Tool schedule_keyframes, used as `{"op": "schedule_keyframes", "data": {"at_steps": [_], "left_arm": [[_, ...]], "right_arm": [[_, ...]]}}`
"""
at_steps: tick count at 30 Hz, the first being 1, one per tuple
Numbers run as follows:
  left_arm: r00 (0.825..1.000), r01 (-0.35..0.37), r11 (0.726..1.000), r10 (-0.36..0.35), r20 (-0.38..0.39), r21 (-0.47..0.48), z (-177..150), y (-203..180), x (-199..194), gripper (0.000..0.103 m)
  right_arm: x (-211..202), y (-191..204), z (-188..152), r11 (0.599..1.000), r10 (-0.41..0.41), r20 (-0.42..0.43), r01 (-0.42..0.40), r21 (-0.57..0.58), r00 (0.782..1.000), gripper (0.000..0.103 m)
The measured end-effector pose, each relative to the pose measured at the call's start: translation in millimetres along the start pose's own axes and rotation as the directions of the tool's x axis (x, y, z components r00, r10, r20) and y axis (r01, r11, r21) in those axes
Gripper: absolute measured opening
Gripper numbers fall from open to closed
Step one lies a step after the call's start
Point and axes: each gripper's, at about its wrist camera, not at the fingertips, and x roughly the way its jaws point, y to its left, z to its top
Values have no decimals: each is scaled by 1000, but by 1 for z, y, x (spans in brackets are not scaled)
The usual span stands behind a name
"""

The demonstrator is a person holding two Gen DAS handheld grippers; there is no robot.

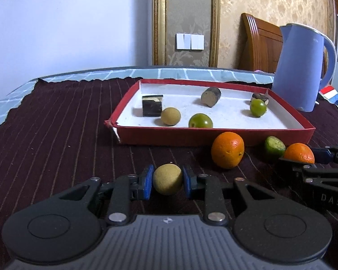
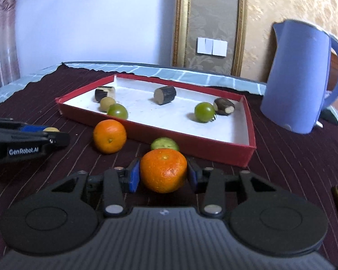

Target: Organize fruits

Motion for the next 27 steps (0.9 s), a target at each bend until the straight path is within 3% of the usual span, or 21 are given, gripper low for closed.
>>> {"op": "schedule_keyframes", "data": {"at_steps": [27], "left_arm": [[998,-47,998,45,32,52,32,-34,19,27]], "right_arm": [[12,-14,16,995,-59,59,54,89,997,40]]}}
